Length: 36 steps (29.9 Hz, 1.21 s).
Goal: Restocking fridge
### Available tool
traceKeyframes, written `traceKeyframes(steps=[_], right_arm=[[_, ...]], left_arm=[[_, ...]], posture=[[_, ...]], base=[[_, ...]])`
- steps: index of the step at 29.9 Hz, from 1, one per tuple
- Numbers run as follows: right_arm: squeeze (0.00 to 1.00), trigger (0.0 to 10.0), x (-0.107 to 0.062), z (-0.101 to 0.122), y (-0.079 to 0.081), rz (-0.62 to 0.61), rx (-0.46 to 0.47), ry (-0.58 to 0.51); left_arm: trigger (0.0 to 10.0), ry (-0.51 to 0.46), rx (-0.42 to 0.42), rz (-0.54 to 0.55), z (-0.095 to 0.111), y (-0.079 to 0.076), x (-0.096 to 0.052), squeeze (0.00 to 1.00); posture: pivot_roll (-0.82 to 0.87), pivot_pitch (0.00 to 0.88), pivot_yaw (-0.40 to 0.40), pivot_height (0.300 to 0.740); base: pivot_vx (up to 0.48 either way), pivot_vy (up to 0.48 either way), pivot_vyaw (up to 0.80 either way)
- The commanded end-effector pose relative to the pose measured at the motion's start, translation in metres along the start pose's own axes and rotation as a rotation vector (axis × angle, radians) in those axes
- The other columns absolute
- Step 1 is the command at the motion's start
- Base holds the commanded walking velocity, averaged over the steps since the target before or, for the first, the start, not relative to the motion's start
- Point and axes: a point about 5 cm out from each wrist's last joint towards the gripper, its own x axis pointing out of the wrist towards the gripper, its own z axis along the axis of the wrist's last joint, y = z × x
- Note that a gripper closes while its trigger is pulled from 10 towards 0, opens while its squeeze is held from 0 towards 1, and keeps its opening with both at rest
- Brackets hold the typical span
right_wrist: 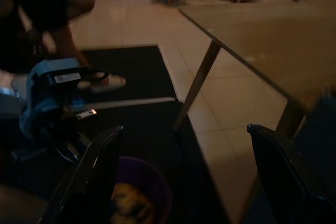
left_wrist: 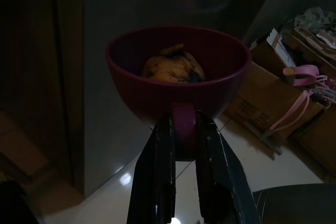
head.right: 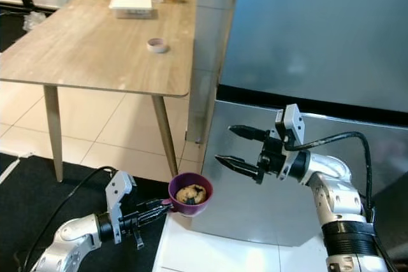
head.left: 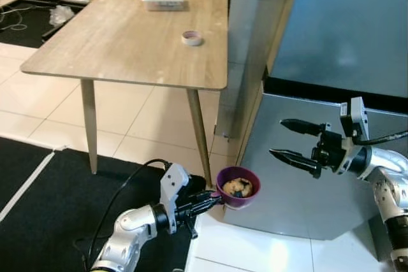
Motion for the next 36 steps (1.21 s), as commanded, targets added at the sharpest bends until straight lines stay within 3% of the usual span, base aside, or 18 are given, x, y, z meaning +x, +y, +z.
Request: traceKeyframes(steps=[1, 5, 8, 11, 13, 16, 19, 27, 29, 30, 36], right_arm=[[0.00, 10.0, -0.001, 0.015, -0.006, -0.014, -0.088, 0.048], [0.00, 10.0, 0.001, 0.021, -0.010, -0.036, -0.151, 0.118], [0.00, 10.0, 0.002, 0.028, -0.021, -0.120, -0.211, 0.212], [0.00, 10.0, 0.003, 0.031, -0.026, -0.150, -0.236, 0.232], [0.00, 10.0, 0.000, 0.031, -0.035, -0.198, -0.320, 0.356], [0.00, 10.0, -0.004, 0.028, -0.041, -0.234, -0.365, 0.443], [0.00, 10.0, -0.006, 0.028, -0.045, -0.264, -0.361, 0.448], [0.00, 10.0, -0.025, 0.005, -0.054, -0.318, -0.364, 0.690], [0.00, 10.0, -0.025, 0.005, -0.054, -0.318, -0.364, 0.690], [0.00, 10.0, -0.030, -0.002, -0.054, -0.305, -0.358, 0.753], [0.00, 10.0, -0.031, -0.010, -0.038, -0.143, -0.307, 0.791]], left_arm=[[10.0, -0.024, 0.014, -0.023, 0.004, -0.003, 0.003, 0.00], [10.0, -0.024, 0.015, -0.025, 0.005, -0.003, 0.003, 0.00], [10.0, -0.028, 0.017, -0.027, 0.005, -0.003, 0.004, 0.00], [10.0, -0.029, 0.017, -0.027, 0.005, -0.003, 0.004, 0.00], [10.0, -0.029, 0.019, -0.030, 0.005, -0.003, 0.005, 0.00], [10.0, -0.027, 0.020, -0.032, 0.005, -0.003, 0.006, 0.00], [10.0, -0.027, 0.020, -0.033, 0.005, -0.003, 0.007, 0.00], [10.0, -0.029, 0.020, -0.040, 0.004, -0.005, 0.009, 0.00], [10.0, -0.029, 0.020, -0.040, 0.004, -0.005, 0.009, 0.00], [10.0, -0.030, 0.019, -0.039, 0.004, -0.006, 0.009, 0.00], [10.0, -0.026, 0.018, -0.041, 0.003, -0.007, 0.008, 0.00]], posture=[[0.08, 0.021, -0.081, 0.740], [0.08, 0.020, -0.083, 0.740], [0.08, 0.017, -0.086, 0.740], [0.08, 0.017, -0.086, 0.740], [0.08, 0.013, -0.086, 0.740], [0.07, 0.012, -0.087, 0.740], [0.07, 0.011, -0.088, 0.740], [0.07, 0.014, -0.098, 0.740], [0.07, 0.014, -0.098, 0.740], [0.07, 0.015, -0.099, 0.740], [0.07, 0.017, -0.101, 0.740]], base=[[0.000, 0.000, 0.00], [0.000, 0.000, 0.00], [0.000, 0.000, 0.00], [0.000, 0.000, 0.00], [0.000, 0.000, 0.00], [0.000, 0.000, 0.00], [0.000, 0.000, 0.00], [0.000, 0.000, 0.00], [0.000, 0.000, 0.00], [0.000, 0.000, 0.00], [0.000, 0.000, 0.00]])
